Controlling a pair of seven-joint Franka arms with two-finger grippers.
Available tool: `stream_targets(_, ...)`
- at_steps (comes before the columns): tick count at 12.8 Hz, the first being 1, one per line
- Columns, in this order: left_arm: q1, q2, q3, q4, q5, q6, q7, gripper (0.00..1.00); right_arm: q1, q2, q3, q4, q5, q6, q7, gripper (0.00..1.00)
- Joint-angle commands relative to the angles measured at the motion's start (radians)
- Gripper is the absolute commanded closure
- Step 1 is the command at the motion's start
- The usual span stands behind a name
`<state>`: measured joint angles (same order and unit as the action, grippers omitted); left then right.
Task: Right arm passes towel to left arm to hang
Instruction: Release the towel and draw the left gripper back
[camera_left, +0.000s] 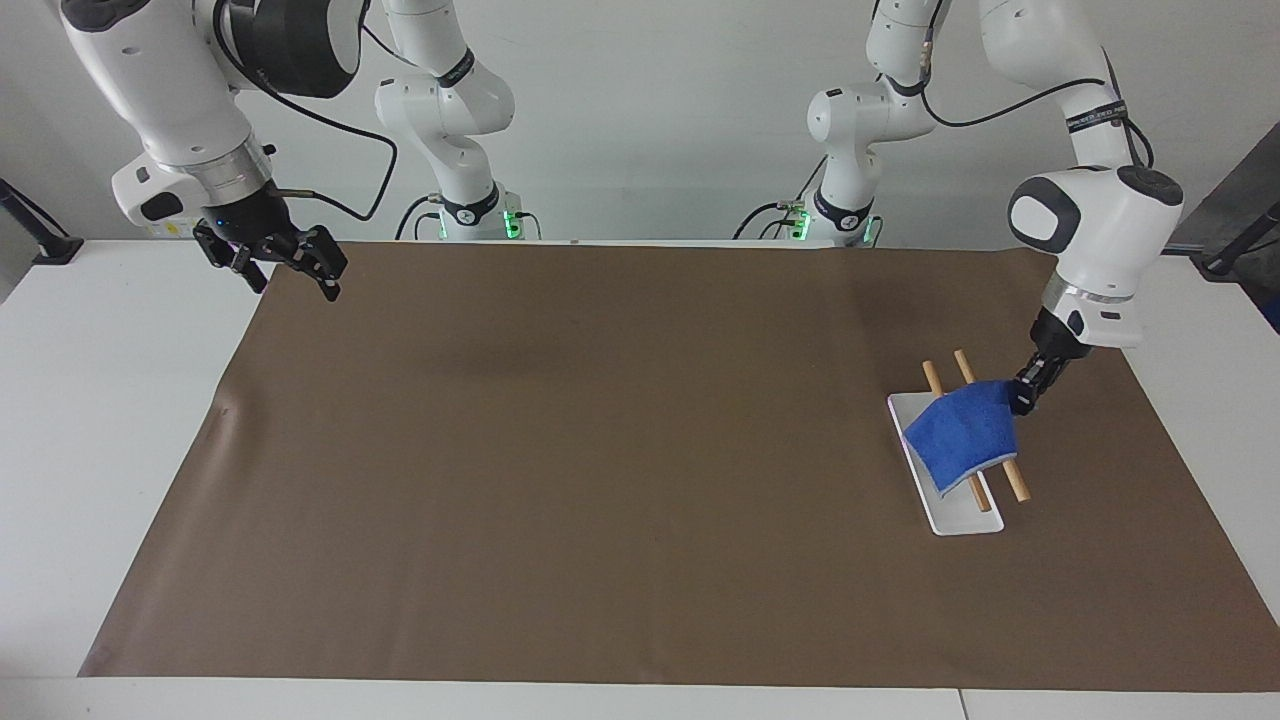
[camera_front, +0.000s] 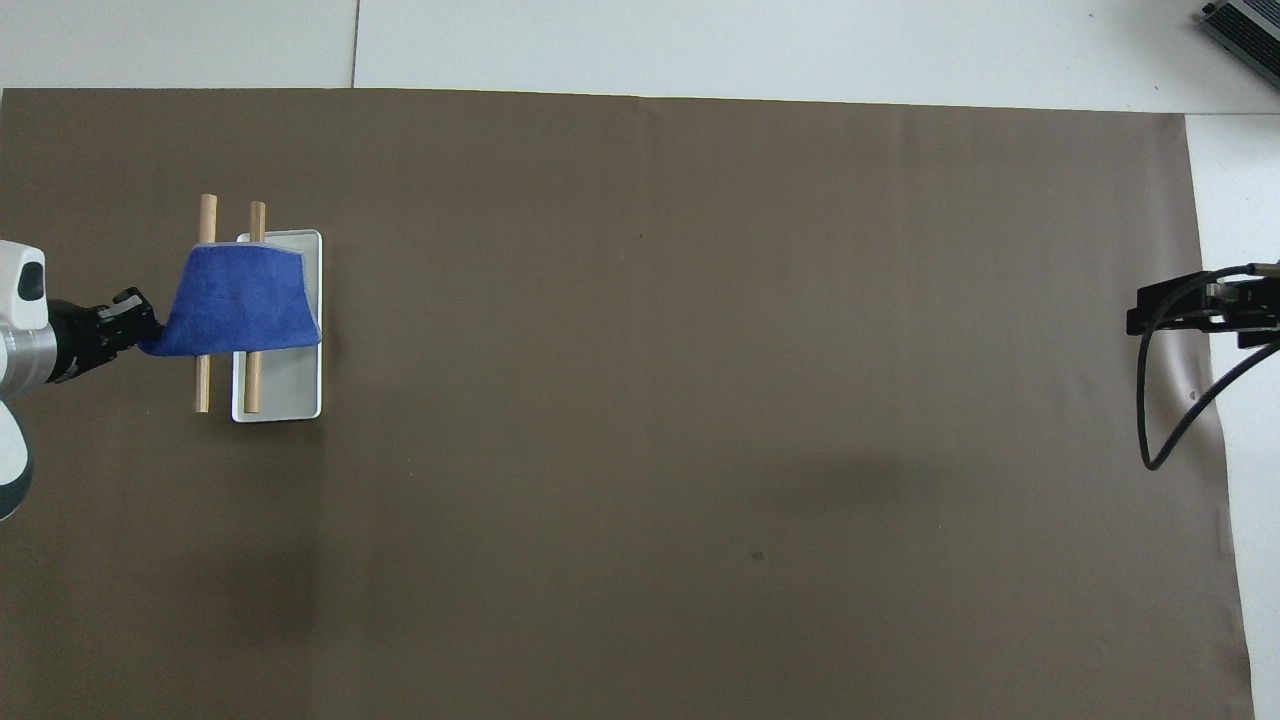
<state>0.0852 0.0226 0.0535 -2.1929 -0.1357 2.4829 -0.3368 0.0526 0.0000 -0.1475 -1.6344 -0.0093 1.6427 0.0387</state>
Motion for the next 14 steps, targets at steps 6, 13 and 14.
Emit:
stream_targets(6, -0.001, -0.006, 0.005, -0.007, 0.015, 0.048, 0.018, 0.2, -0.002, -0.034, 0.062, -0.035, 0.018, -0.007, 0.098, 0.0)
stream_targets(13, -0.001, 0.108, 0.0, 0.37, 0.065, -0.408, 0.035, 0.27, -0.003, -0.034, 0.062, -0.038, 0.015, -0.003, 0.086, 0.0)
stream_targets(14, -0.004, 0.118, -0.01, 0.415, 0.099, -0.486, 0.035, 0.27, -0.004, -0.034, 0.062, -0.038, 0.011, -0.003, 0.087, 0.0)
